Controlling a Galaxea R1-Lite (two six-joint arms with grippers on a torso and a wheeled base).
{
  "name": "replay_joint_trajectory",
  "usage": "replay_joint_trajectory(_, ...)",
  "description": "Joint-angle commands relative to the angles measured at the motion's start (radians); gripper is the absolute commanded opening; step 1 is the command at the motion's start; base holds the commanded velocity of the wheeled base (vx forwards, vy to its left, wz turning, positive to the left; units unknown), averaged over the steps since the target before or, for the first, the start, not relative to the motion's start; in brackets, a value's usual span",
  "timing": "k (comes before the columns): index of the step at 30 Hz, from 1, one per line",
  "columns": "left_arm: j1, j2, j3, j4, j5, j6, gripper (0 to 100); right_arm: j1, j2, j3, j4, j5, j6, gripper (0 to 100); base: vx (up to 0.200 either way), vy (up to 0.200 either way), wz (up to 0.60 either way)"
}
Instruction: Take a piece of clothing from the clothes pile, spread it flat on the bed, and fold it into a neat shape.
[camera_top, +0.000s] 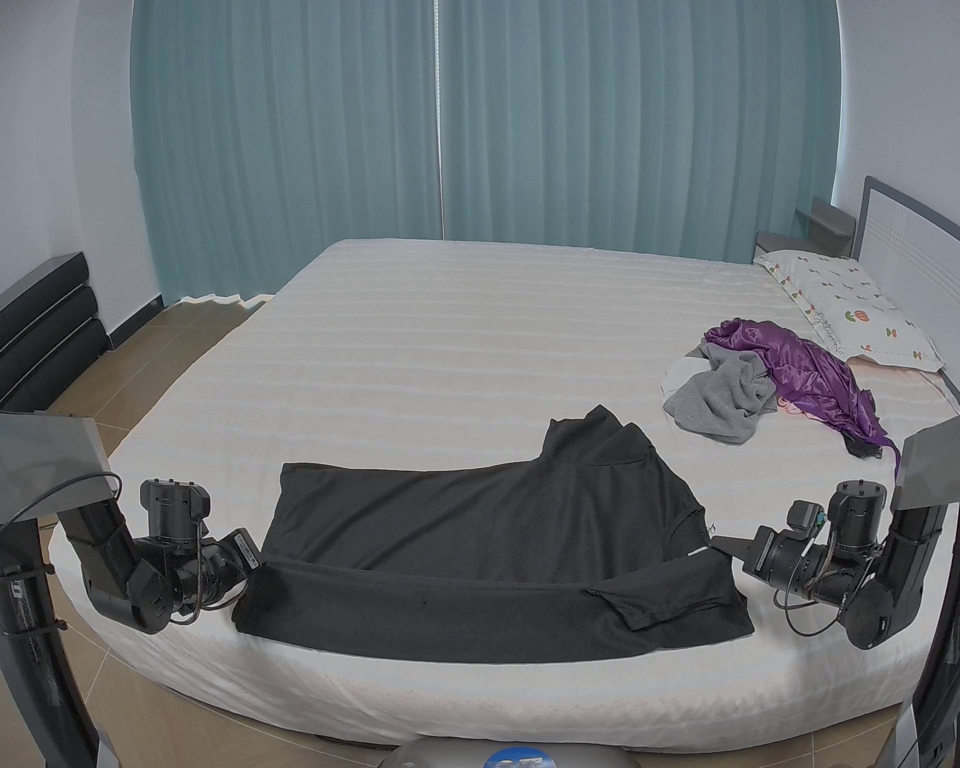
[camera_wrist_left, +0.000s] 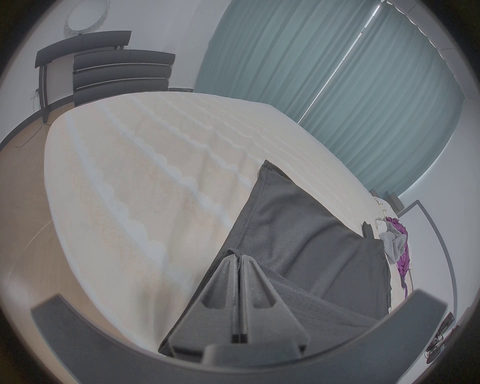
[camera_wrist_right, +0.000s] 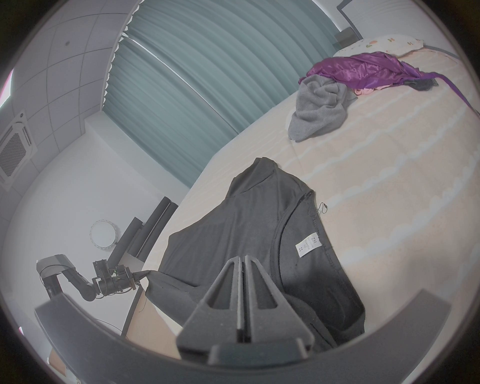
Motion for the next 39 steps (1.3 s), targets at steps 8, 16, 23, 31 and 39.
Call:
replay_joint_trajectory(8, -0.003, 0.103, -0.067, -0.002, 0.001, -0.005, 0, -0.005, 0.102, -0.135, 0.085, -0.003, 0.001, 0, 0.000, 0.000, 0.00)
replay_joint_trajectory(16, -0.003, 0.127, -0.095, -0.002, 0.001, -0.028, 0, -0.013, 0.162, -0.157, 0.083, -0.002, 0.001, 100, 0.000, 0.000, 0.00)
replay_joint_trajectory(23, -0.006, 0.123, -0.101, -0.006, 0.002, -0.077, 100, -0.005, 0.121, -0.134, 0.064, -0.002, 0.033, 100, 0.000, 0.000, 0.00)
replay_joint_trajectory(31, 0.011, -0.032, -0.032, -0.010, -0.011, -0.161, 100, 0.069, -0.128, 0.020, 0.074, -0.036, 0.242, 100, 0.000, 0.000, 0.00)
replay_joint_trajectory(39, 0.020, -0.152, 0.100, -0.010, -0.102, -0.258, 100, 0.190, -0.108, 0.073, 0.082, -0.213, 0.429, 100, 0.000, 0.000, 0.00)
